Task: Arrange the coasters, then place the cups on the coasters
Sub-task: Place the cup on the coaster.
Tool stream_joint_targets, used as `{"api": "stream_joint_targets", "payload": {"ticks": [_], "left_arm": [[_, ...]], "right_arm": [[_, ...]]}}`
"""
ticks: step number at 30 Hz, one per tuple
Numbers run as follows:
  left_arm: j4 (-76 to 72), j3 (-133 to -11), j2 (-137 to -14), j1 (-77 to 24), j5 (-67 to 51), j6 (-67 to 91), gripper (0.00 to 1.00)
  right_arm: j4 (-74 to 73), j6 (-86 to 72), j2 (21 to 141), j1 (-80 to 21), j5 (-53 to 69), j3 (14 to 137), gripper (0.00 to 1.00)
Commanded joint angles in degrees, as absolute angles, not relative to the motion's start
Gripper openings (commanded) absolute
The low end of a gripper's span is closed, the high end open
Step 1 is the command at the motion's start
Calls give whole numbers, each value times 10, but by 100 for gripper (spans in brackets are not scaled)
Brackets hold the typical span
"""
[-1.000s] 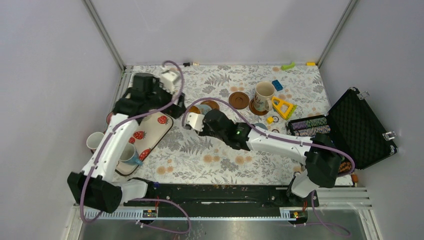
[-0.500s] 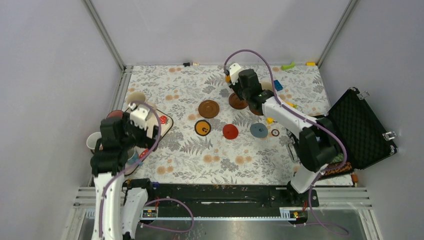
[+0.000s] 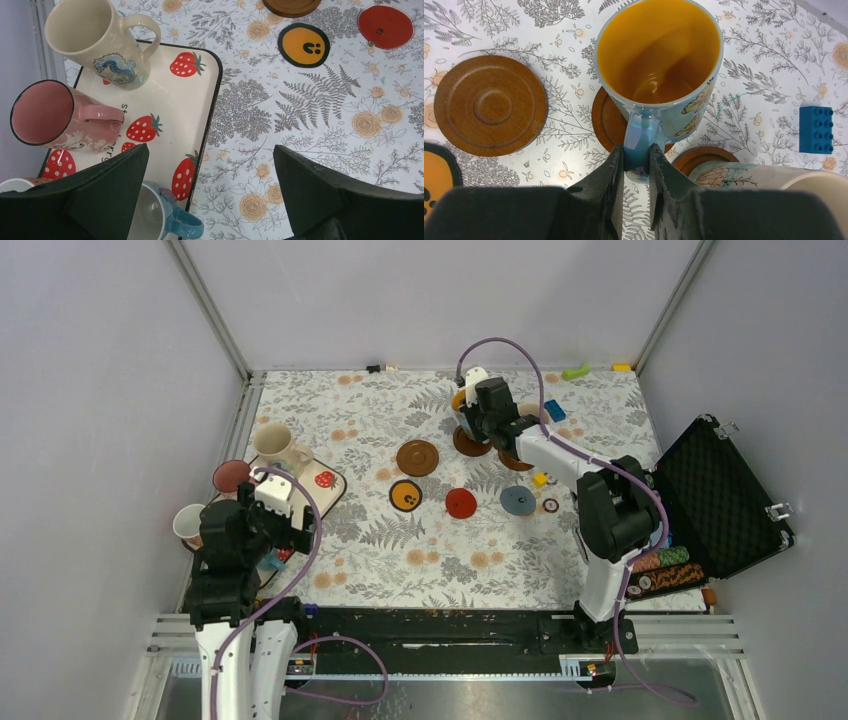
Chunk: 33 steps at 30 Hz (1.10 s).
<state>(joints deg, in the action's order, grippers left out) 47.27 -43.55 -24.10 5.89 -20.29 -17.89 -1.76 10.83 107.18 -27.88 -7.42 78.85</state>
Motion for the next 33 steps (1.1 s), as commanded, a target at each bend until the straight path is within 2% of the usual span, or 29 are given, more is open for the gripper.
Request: {"api": "stream_joint_targets", "payload": {"ticks": [1, 16, 29, 33], "left_arm": [[444, -432, -235, 65, -194, -171, 99], [446, -431, -233, 79, -203, -173, 99], [447, -431, -231, 81, -210, -176, 99], [448, -431, -228, 81, -210, -177, 99]], "right_arm": [[54, 41, 1058, -273, -67, 812, 0], [4, -88, 1075, -254, -10, 826, 0], [-72, -58, 1043, -257, 25, 740, 0], [-100, -66, 1044, -259, 44, 727, 4]]}}
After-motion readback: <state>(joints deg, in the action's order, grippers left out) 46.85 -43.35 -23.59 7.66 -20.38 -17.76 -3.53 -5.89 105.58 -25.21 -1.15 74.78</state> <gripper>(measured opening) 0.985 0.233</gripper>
